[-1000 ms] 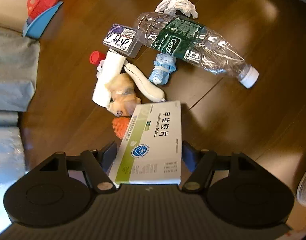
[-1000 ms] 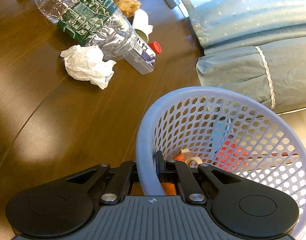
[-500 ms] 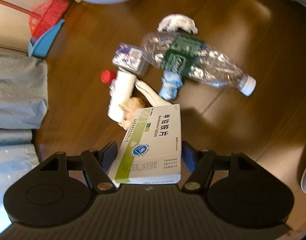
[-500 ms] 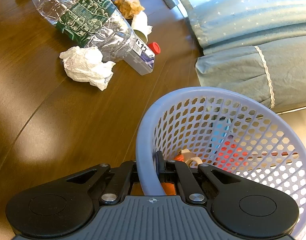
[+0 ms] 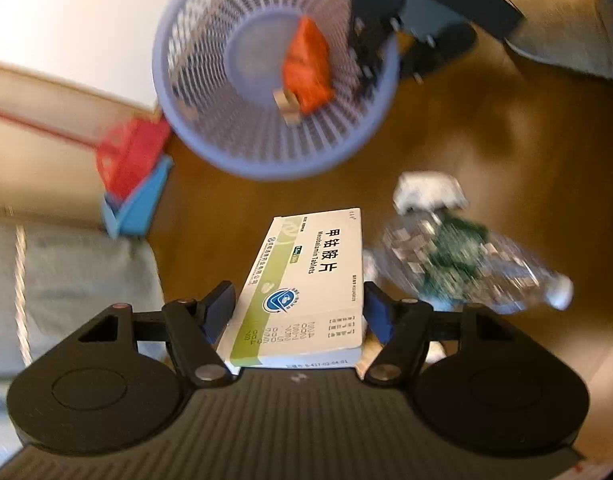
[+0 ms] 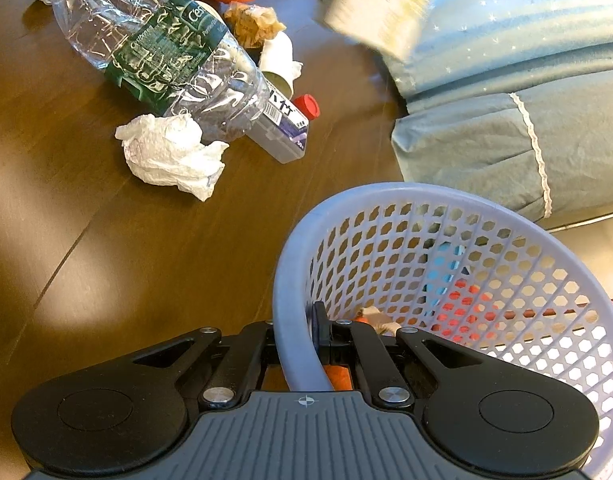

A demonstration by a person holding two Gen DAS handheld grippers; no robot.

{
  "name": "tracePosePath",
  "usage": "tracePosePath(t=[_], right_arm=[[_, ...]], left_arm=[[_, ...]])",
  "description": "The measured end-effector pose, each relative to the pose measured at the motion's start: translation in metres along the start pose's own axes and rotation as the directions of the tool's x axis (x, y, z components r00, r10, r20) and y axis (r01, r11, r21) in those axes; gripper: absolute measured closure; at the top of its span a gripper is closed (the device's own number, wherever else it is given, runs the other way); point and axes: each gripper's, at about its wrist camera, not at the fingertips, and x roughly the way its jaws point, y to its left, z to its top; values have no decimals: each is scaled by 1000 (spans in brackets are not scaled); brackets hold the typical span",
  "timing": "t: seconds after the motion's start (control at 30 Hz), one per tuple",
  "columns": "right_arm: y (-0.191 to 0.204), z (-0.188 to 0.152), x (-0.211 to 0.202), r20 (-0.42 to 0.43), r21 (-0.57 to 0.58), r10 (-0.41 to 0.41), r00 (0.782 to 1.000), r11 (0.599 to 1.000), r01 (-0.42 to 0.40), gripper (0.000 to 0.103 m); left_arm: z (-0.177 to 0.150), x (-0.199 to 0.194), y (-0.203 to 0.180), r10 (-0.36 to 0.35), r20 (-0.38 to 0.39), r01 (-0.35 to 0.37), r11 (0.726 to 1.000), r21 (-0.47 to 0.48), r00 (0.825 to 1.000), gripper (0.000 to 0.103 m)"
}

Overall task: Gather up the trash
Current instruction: 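Drop the white medicine box into the wastebasket with the left tool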

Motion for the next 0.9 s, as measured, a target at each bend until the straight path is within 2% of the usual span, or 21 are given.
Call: tracePosePath(t=[0.23, 0.47, 0.57, 0.63, 0.77, 0.9], right_arm=[[-5, 2, -1, -8, 7, 18, 1000, 1000, -18, 103], [-11, 2, -5, -19, 12, 45, 999, 999, -45, 103], [-12, 2, -6, -18, 22, 49, 999, 999, -48, 103], [-12, 1, -6, -19, 24, 51, 999, 998, -51, 103], [-12, 1, -6, -19, 28, 55, 998, 998, -54, 103], [-10, 0, -5, -16, 28, 56, 998, 998, -56, 103]], left_arm=[[54, 22, 13, 72, 98, -84, 988, 128, 993, 38], [92, 50, 12, 138, 167, -173, 959, 223, 976, 37], [107, 67, 18, 215, 202, -256, 945, 202, 955, 30], [111, 77, 23, 244, 195, -279, 943, 180, 950, 29], [106, 67, 40, 221, 186, -235, 970, 58, 957, 29], [89, 59, 43, 211, 143, -216, 976, 20, 967, 29]])
